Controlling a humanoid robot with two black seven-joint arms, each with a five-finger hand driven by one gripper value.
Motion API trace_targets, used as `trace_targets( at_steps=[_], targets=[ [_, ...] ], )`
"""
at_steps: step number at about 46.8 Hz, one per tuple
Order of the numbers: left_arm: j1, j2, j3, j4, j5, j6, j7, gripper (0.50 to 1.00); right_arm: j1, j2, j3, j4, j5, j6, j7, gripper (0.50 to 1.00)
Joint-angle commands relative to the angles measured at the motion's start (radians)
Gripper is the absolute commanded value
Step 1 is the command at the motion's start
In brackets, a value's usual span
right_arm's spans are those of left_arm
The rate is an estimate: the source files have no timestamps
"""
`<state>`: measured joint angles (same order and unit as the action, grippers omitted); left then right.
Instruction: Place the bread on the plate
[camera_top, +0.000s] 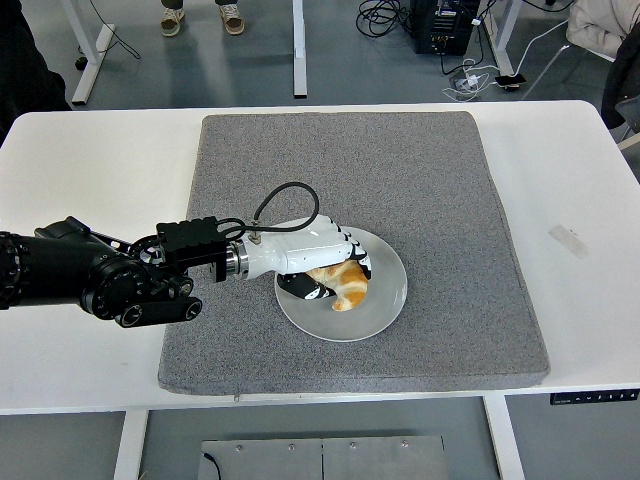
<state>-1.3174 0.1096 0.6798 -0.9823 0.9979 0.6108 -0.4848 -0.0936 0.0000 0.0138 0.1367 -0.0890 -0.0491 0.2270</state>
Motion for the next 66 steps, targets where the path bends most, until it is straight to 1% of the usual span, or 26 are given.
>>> trace_targets(
  at_steps=[1, 11, 13, 14, 17, 22, 24, 29, 34, 38, 45, 53, 60, 66],
  targets=[
    [0.004, -0.001, 0.0, 0.005, -0.001, 0.0, 0.0, 0.5, 0.0, 0.0, 0.0, 0.0, 0.0, 0.0, 0.0, 1.0],
    [0.01, -0.018, 0.0, 0.023, -0.002, 0.0, 0.0, 0.5, 0.0, 0.0, 0.0, 0.0, 0.0, 0.0, 0.0, 1.0],
    [0.01, -0.019, 0.0, 0.028, -0.004, 0.0, 0.0, 0.581, 0.0, 0.0, 0.0, 0.0, 0.0, 0.0, 0.0, 1.0],
    [0.012, -0.019, 0.0, 0.03, -0.004, 0.0, 0.0, 0.607, 0.0, 0.0, 0.0, 0.0, 0.0, 0.0, 0.0, 1.0],
    [0.017, -0.019, 0.0, 0.031, -0.004, 0.0, 0.0, 0.654, 0.0, 0.0, 0.0, 0.0, 0.0, 0.0, 0.0, 1.0],
    [0.021, -0.021, 0.0, 0.033, -0.004, 0.0, 0.0, 0.754, 0.0, 0.0, 0.0, 0.0, 0.0, 0.0, 0.0, 1.0],
    [0.021, -0.021, 0.0, 0.033, -0.004, 0.0, 0.0, 0.787, 0.0, 0.0, 0.0, 0.0, 0.0, 0.0, 0.0, 1.0],
    [0.021, -0.021, 0.0, 0.033, -0.005, 0.0, 0.002, 0.851, 0.0, 0.0, 0.0, 0.0, 0.0, 0.0, 0.0, 1.0],
    [0.02, -0.027, -0.002, 0.033, -0.009, 0.0, 0.0, 0.896, 0.0, 0.0, 0.0, 0.0, 0.0, 0.0, 0.0, 1.0],
    [0.012, -0.027, -0.008, 0.033, -0.01, 0.0, -0.012, 0.905, 0.0, 0.0, 0.0, 0.0, 0.0, 0.0, 0.0, 1.0],
    [-0.008, -0.019, -0.016, 0.031, -0.01, 0.0, -0.063, 0.905, 0.0, 0.0, 0.0, 0.0, 0.0, 0.0, 0.0, 1.0],
    [-0.031, 0.012, -0.036, 0.019, -0.012, 0.0, -0.126, 0.905, 0.0, 0.0, 0.0, 0.0, 0.0, 0.0, 0.0, 1.0],
    [-0.04, 0.036, -0.06, 0.014, -0.027, 0.0, -0.126, 0.905, 0.0, 0.0, 0.0, 0.0, 0.0, 0.0, 0.0, 1.0],
    [-0.042, 0.059, -0.111, 0.014, -0.114, 0.0, -0.126, 0.905, 0.0, 0.0, 0.0, 0.0, 0.0, 0.0, 0.0, 1.0]
  ],
)
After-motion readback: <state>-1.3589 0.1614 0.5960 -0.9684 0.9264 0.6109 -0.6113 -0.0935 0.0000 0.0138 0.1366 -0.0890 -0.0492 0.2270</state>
